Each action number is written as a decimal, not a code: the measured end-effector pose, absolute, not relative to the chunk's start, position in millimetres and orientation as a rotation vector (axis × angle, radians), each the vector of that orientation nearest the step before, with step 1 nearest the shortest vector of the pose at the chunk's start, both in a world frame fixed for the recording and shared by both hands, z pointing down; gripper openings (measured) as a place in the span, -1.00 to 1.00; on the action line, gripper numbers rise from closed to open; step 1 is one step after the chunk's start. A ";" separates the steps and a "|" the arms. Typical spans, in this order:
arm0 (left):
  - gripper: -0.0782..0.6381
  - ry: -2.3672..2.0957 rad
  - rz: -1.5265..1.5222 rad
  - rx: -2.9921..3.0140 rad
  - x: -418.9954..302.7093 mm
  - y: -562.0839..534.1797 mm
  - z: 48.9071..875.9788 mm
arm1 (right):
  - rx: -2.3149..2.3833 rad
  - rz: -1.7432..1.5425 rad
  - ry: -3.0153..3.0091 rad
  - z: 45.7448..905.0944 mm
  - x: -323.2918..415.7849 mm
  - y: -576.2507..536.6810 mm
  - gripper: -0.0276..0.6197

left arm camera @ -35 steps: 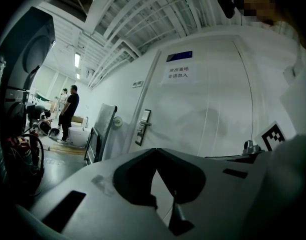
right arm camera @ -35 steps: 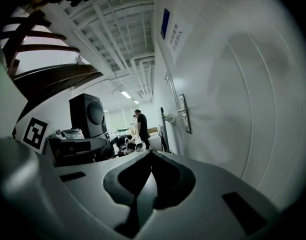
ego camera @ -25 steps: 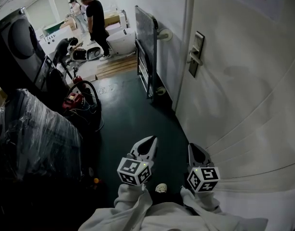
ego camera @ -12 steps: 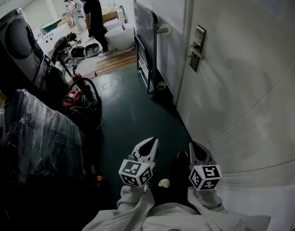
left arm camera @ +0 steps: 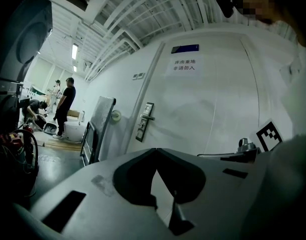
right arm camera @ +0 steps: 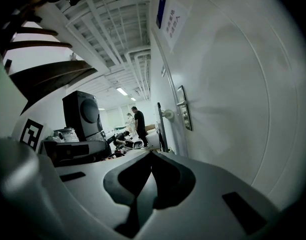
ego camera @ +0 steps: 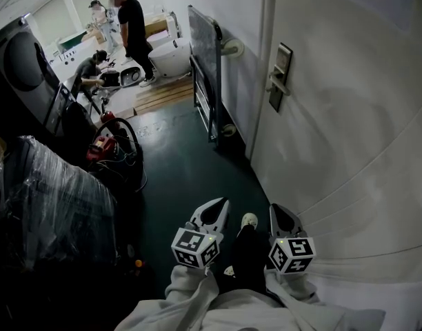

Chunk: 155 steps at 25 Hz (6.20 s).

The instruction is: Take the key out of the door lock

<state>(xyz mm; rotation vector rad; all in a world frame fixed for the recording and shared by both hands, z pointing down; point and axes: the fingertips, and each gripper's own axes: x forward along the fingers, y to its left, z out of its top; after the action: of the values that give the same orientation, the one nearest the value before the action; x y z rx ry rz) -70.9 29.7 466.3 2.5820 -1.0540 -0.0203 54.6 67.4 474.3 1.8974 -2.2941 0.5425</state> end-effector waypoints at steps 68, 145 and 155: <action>-0.74 -0.792 -0.069 2.524 105.1 -310.0 483.0 | 2.000 0.537 -2.185 484.5 196.1 -254.9 -0.75; -0.71 -0.161 -0.233 1.628 163.7 -389.2 493.5 | 2.349 0.611 -1.841 484.1 196.2 -283.3 -0.75; -0.71 -0.144 -0.246 1.639 153.3 -383.2 490.3 | 2.318 0.608 -1.883 486.0 179.2 -280.2 -0.75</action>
<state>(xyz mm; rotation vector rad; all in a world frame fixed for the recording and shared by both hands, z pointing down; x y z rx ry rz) 153.3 -383.2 490.3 1.6385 -0.1444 -0.2465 179.2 -280.2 486.0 2.3180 -1.8832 0.6075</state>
